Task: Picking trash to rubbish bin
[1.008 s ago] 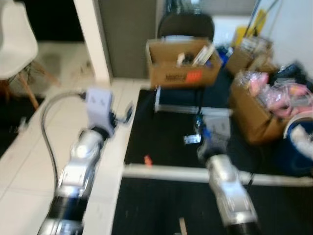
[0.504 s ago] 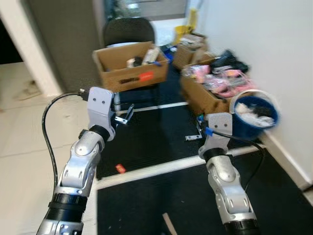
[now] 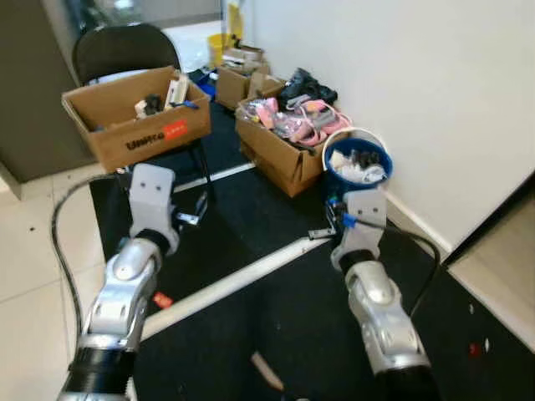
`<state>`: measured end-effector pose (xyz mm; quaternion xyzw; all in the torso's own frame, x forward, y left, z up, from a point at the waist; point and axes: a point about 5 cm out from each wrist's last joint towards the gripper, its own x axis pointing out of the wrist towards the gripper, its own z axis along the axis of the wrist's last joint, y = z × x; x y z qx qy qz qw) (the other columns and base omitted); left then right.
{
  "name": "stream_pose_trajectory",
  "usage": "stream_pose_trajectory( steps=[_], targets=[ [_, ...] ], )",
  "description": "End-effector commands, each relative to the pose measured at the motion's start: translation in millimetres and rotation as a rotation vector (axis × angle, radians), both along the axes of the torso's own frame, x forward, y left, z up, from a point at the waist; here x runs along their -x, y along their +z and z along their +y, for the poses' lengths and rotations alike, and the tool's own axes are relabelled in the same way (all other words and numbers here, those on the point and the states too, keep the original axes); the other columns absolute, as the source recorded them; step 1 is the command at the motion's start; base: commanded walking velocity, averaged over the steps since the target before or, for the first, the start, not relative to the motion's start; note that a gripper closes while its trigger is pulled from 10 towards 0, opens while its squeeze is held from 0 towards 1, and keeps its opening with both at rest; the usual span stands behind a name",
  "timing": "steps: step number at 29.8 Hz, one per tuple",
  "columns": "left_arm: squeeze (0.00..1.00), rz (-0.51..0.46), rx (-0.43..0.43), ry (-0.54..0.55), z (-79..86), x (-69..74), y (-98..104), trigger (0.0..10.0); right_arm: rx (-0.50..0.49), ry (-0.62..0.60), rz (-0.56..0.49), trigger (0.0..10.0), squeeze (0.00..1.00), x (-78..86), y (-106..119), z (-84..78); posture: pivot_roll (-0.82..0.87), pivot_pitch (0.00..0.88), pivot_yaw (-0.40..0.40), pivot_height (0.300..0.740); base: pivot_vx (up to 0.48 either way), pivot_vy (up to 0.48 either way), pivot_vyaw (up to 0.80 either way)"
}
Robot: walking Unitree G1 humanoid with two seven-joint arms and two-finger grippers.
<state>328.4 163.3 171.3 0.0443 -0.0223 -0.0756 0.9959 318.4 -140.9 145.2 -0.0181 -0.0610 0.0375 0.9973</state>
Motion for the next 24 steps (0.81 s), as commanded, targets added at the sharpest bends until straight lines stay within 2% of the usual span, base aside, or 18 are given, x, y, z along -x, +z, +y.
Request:
stream_pose_trajectory(
  steps=[1, 7, 17, 24],
  targets=[
    [0.00, 0.019, -0.035, 0.017, -1.6, -1.6, -6, 10.0, -0.027, -0.011, 0.060, 10.0, 0.00, 1.8, -10, -2.7, 0.00, 0.145, 0.033, 0.740, 0.000, 0.000, 0.00],
    [0.00, 0.039, -0.025, 0.024, -4.3, 0.8, -10, 10.0, -0.068, -0.048, 0.135, 10.0, 0.00, 4.5, -29, -11.1, 0.02, 0.147, 0.030, 0.740, 0.000, 0.000, 0.00],
    [0.00, 0.036, -0.015, 0.063, 5.2, -0.9, -9, 10.0, -0.082, -0.045, 0.108, 10.0, 0.00, 3.3, -23, -8.4, -0.01, 0.145, 0.040, 0.740, 0.000, 0.000, 0.00],
    [0.00, 0.033, 0.017, 0.037, 1.4, -5.2, -6, 10.0, -0.081, -0.050, 0.098, 10.0, 0.00, 3.7, -22, -9.3, -0.01, 0.134, 0.050, 0.740, 0.000, 0.000, 0.00]
  ],
)
